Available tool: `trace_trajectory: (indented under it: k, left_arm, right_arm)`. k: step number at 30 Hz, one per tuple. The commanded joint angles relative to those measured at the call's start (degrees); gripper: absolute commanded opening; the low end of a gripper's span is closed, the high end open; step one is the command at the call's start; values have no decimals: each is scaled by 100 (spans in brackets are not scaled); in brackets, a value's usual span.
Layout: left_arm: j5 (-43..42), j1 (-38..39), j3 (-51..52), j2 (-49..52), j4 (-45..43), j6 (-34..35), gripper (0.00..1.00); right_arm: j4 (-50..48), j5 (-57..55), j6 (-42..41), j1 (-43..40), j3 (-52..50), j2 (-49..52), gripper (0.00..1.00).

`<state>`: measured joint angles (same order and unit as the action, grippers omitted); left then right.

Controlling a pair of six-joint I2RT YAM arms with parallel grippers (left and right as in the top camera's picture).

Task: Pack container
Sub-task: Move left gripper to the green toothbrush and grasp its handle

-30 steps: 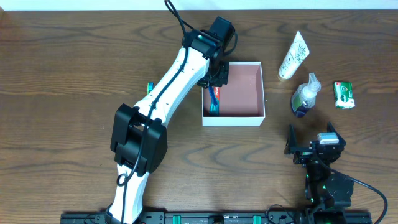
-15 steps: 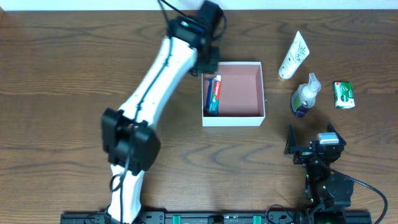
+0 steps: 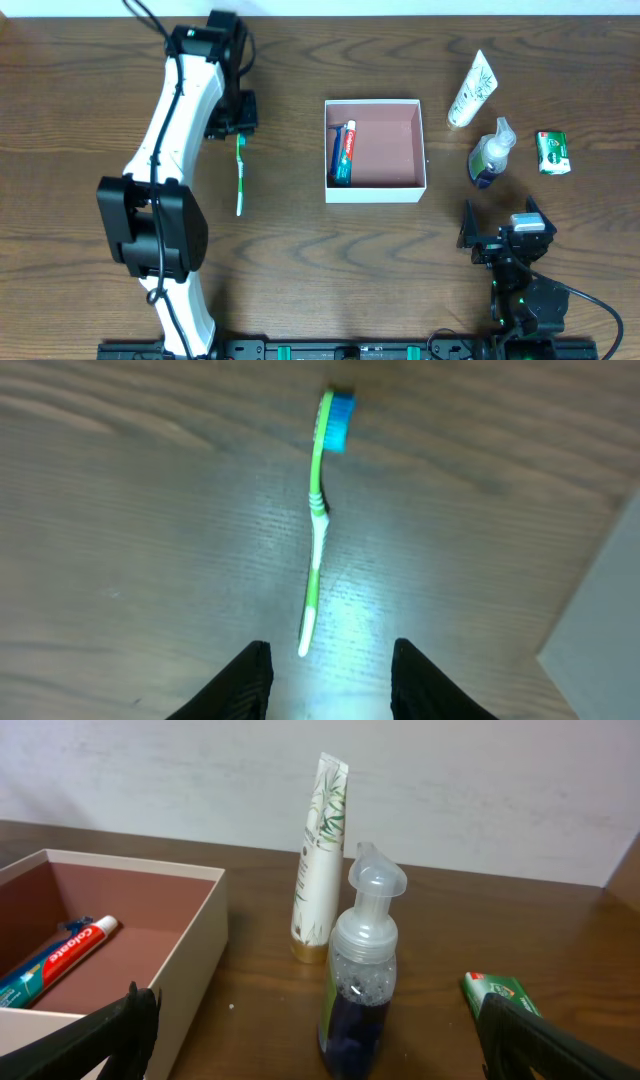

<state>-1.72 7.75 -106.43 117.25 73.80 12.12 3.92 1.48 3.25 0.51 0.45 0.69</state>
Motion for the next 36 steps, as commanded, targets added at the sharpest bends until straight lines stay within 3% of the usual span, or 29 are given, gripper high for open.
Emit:
trace_trajectory:
  k: [1, 15, 36]
  left_arm:
    - [-542, -146, 518, 50, -260, -199, 40]
    - [-520, -184, 2105, 50, -1259, -417, 40]
    - [-516, -186, 2946, 52, -2240, -590, 38]
  right_arm:
    - [24, -37, 68, 101, -13, -42, 99]
    - [24, -37, 68, 101, -13, -42, 99]
    - [22, -37, 68, 101, -13, -42, 99]
